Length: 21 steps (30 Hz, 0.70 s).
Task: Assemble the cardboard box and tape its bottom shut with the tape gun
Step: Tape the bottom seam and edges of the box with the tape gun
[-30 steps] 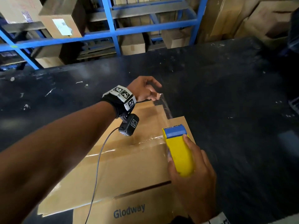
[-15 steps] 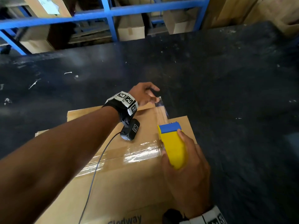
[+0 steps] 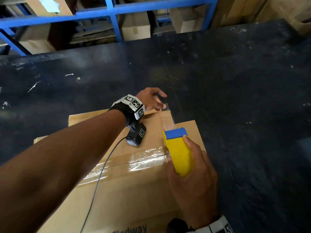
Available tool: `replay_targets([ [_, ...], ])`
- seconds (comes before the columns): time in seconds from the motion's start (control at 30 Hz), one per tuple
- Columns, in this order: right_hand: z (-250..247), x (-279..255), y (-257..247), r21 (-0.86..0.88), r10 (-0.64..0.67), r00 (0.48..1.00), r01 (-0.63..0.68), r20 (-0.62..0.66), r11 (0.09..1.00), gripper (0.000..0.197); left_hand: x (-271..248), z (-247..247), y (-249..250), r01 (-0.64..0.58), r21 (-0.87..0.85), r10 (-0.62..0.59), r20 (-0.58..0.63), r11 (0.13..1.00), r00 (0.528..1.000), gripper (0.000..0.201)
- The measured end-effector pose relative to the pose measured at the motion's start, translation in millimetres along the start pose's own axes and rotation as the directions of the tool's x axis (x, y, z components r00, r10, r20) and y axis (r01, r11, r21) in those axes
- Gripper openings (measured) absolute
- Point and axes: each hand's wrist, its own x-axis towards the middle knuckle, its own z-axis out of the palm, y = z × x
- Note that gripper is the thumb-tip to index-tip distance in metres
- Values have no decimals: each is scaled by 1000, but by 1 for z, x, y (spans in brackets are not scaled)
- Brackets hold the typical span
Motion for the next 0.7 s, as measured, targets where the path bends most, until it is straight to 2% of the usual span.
replay_targets([
  [0.23, 2, 2, 2, -11, 4, 1000, -4, 8, 1000, 73, 6, 4, 2, 97, 154, -105, 47, 983, 993, 41],
  [0.37, 4, 2, 4, -21, 7, 1000, -7, -1, 1000, 70, 9, 3, 3, 134, 230, -147, 38, 964, 988, 56],
  [0.43, 4, 0, 4, -29, 29, 1000, -28, 3, 999, 72, 6, 0, 3, 112, 217, -113, -6, 970, 994, 55],
  [0.53, 5, -3, 7, -30, 32, 999, -32, 6, 999, 71, -6, 0, 5, -19, 152, 33, -88, 988, 996, 33],
  [0.7, 5, -4, 11, -24, 29, 1000, -29, 4, 999, 68, -36, 3, 12, -90, 217, 94, -12, 972, 995, 29],
])
